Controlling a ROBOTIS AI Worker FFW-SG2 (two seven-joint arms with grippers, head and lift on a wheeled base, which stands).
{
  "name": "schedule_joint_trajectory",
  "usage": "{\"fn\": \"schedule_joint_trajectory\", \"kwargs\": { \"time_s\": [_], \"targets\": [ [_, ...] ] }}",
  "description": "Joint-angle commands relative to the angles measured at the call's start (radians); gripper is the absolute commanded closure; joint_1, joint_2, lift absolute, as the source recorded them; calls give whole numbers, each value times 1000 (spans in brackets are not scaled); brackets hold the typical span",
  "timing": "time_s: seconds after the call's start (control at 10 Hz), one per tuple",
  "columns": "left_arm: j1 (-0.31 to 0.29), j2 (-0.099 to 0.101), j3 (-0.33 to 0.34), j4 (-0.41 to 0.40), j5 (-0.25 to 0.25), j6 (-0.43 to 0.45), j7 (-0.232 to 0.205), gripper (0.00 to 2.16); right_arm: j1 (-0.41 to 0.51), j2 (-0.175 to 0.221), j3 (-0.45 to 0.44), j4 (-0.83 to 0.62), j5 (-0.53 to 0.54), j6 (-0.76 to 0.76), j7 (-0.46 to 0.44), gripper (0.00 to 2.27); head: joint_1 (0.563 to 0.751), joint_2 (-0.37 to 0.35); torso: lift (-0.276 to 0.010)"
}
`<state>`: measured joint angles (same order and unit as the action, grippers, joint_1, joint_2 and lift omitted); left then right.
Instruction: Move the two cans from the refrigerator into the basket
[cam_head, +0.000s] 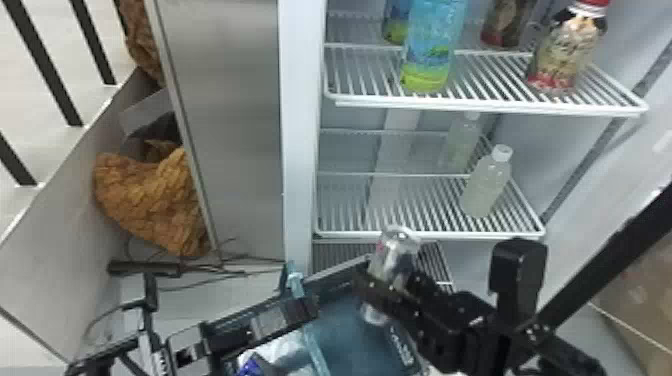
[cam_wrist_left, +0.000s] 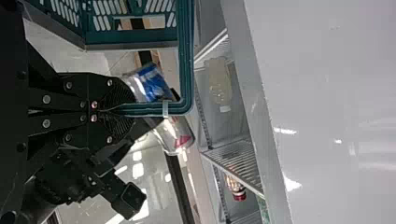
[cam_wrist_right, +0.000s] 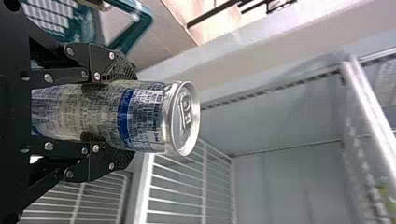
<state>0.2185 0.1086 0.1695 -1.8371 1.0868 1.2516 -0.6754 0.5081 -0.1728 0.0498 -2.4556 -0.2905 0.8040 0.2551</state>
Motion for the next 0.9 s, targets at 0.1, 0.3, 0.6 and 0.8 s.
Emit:
{"fn": "schedule_joint_trajectory", "kwargs": {
  "time_s": [0.1, 0.3, 0.6, 0.8],
  "targets": [
    [0, 2, 2, 0, 0, 0, -1, 1210, 32, 7, 16, 15, -5, 28, 24, 1274, 695, -93, -219],
    [-3, 2, 0, 0, 0, 0, -1, 1210, 27, 9, 20, 64, -7, 38, 72, 992, 695, -75, -219],
    [5, -1, 0, 0, 0, 0, -1, 1210, 37, 21, -6, 69, 3, 13, 72, 59, 695, -76, -219],
    [10, -1, 2, 0, 0, 0, -1, 1210, 59, 38, -42, 66, 9, -75, 72, 134, 695, -93, -219]
  ]
}}
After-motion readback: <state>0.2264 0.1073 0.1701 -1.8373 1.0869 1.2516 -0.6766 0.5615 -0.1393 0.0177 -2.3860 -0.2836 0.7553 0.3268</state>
